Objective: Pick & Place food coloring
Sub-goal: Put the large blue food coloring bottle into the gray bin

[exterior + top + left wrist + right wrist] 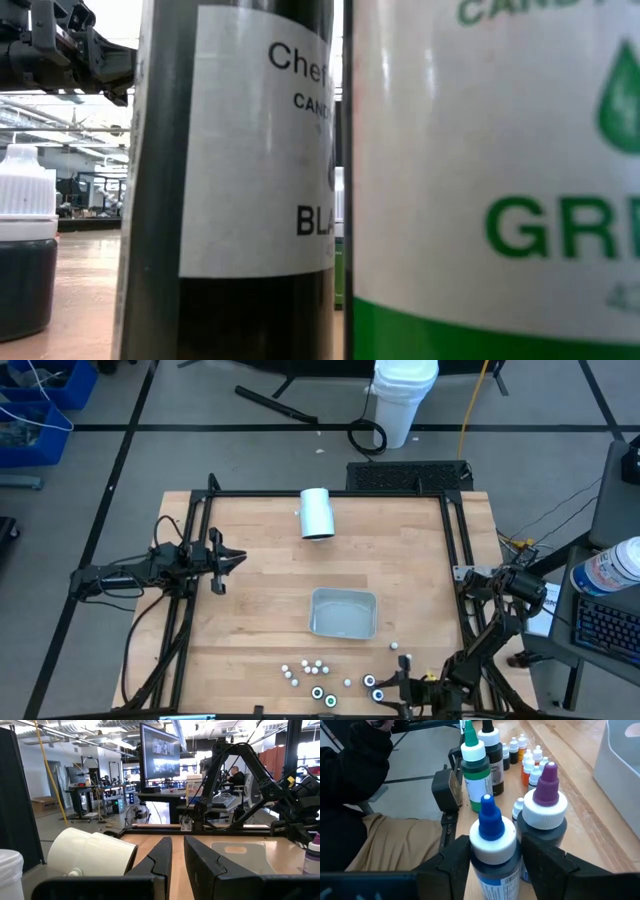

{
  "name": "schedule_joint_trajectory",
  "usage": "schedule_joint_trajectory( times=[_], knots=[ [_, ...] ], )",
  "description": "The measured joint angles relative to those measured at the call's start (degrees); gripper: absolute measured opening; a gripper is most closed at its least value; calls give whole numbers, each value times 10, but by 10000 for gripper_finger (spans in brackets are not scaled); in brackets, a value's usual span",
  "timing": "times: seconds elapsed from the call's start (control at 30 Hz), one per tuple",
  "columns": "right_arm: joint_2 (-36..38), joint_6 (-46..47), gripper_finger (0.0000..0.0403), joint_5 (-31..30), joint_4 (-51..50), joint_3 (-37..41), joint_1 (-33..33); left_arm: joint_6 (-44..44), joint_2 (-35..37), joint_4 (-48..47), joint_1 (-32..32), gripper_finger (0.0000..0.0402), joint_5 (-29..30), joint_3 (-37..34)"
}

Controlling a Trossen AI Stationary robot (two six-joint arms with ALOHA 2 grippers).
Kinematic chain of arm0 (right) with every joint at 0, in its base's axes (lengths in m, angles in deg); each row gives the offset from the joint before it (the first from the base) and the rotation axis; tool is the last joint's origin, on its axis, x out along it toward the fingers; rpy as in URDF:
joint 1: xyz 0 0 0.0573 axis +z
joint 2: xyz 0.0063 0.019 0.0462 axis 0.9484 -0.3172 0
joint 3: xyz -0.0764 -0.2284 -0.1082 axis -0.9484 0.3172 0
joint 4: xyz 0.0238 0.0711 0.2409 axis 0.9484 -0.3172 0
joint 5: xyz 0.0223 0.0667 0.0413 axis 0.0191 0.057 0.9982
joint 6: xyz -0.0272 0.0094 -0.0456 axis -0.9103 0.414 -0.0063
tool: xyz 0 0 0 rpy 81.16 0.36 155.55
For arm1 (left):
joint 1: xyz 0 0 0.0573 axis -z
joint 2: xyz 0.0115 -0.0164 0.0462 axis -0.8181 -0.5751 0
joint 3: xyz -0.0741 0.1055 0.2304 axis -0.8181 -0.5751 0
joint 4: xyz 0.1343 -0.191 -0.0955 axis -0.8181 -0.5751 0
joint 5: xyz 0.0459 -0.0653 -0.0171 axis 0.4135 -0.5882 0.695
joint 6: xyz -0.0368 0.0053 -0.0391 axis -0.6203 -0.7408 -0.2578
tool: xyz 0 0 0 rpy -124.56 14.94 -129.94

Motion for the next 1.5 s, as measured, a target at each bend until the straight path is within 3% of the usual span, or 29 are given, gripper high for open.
schedule_joint_trajectory(
  times=[0.33, 0.8, 1.17, 1.5],
  knots=[
    [0, -20, 106, 0, 30, 0, 0, 0, 0, 0, 0, 58, 0, 0],
    [22, -143, 104, 0, 86, 0, 1, 0, 0, 1, 0, 58, 0, 0],
    [148, -302, 104, 29, 75, 0, 0, 0, 0, 5, 0, 58, 0, 0],
    [307, -419, 104, 29, -17, 0, -32, 0, 0, 5, 0, 58, 0, 0]
  ],
)
